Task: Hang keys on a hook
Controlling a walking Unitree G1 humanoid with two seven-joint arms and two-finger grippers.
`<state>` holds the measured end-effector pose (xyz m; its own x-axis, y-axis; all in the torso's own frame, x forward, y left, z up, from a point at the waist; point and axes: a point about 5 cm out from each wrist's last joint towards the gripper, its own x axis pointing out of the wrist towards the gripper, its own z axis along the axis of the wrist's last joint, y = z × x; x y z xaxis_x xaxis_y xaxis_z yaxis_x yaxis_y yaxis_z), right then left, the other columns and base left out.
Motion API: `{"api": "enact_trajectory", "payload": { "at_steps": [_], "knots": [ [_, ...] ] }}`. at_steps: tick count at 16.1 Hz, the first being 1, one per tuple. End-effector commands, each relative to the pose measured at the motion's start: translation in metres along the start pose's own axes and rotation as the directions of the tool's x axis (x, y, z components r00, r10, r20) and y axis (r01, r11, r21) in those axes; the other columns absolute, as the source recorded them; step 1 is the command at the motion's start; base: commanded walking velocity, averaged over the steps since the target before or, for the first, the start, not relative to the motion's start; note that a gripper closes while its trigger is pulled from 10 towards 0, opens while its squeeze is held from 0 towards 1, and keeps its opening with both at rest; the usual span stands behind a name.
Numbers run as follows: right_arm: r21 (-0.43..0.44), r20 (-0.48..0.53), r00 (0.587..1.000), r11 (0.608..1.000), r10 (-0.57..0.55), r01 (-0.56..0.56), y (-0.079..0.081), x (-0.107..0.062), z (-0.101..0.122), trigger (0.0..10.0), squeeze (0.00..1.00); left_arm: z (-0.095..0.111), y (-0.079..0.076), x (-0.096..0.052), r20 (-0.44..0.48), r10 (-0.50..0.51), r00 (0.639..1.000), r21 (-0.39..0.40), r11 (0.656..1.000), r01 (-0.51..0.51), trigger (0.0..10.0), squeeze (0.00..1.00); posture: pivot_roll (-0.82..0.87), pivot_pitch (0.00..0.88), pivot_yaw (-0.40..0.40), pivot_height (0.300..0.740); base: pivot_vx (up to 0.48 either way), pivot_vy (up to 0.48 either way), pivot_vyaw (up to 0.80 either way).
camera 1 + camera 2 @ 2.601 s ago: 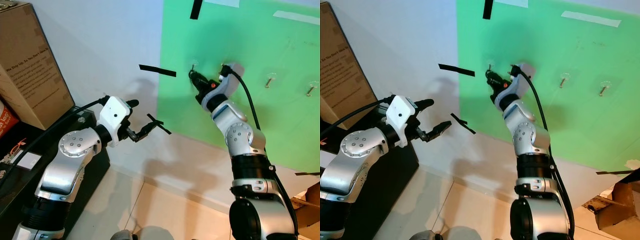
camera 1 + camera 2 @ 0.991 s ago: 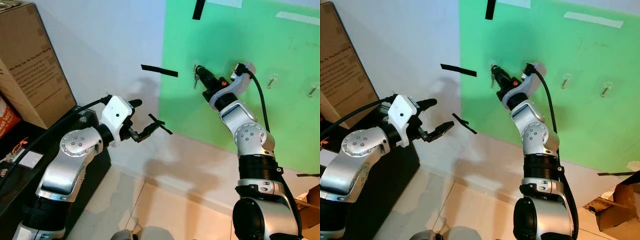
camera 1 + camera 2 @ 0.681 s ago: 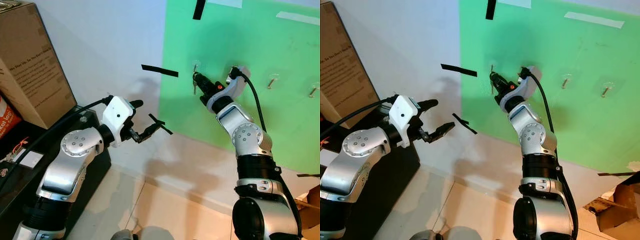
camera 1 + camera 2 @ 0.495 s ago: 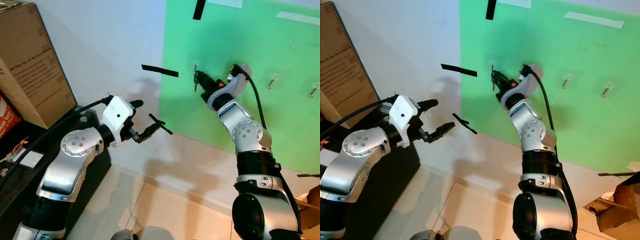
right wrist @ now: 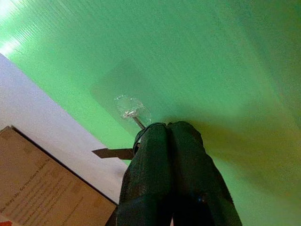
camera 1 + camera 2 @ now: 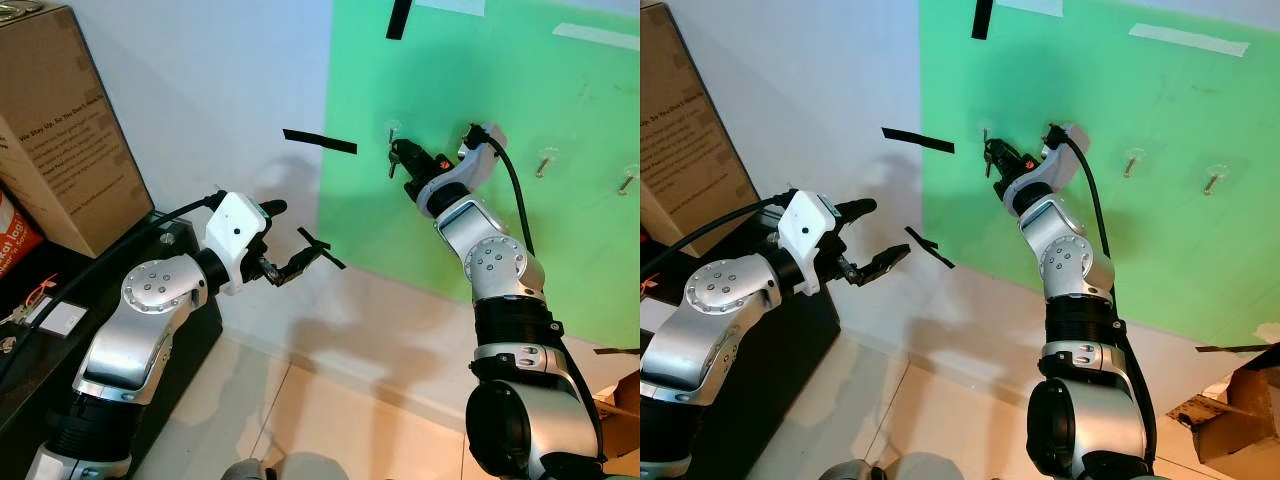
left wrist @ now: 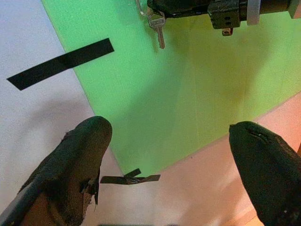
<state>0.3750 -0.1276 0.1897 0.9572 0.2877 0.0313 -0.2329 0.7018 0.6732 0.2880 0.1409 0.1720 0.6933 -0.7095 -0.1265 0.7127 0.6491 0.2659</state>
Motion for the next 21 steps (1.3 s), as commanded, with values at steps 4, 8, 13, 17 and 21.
{"api": "enact_trajectory", "payload": {
  "at_steps": [4,8,13,17,21],
  "knots": [
    [-0.003,0.010,0.999,0.999,0.035,-0.035,0.006,0.001,0.004,10.0,0.00,0.005,0.000,0.002,0.011,-0.015,1.000,0.009,1.000,0.015,10.0,0.00,0.04,0.000,-0.019,0.740,0.000,0.000,0.00],
    [-0.004,0.020,0.998,0.998,0.060,-0.060,0.008,0.000,0.005,10.0,0.00,0.005,0.000,0.002,0.011,-0.020,1.000,0.009,1.000,0.020,10.0,0.00,0.04,0.000,-0.017,0.740,0.000,0.000,0.00],
    [-0.011,0.006,0.999,0.999,0.053,-0.053,0.006,0.000,0.002,10.0,0.00,0.005,-0.001,0.002,0.009,-0.025,1.000,0.011,1.000,0.025,10.0,0.00,0.04,0.000,-0.018,0.740,0.000,0.000,0.00],
    [-0.048,-0.066,0.997,0.998,-0.038,0.035,-0.005,0.001,-0.009,10.0,0.00,0.005,-0.001,0.002,0.005,-0.025,1.000,0.014,1.000,0.025,10.0,0.00,0.04,0.000,-0.019,0.740,0.000,0.000,0.00],
    [-0.057,-0.089,0.994,0.997,-0.063,0.058,-0.008,0.001,-0.013,10.0,0.00,0.005,-0.001,0.003,0.002,-0.027,1.000,0.016,1.000,0.027,10.0,0.00,0.04,0.000,-0.018,0.740,0.000,0.000,0.00]
  ]
}}
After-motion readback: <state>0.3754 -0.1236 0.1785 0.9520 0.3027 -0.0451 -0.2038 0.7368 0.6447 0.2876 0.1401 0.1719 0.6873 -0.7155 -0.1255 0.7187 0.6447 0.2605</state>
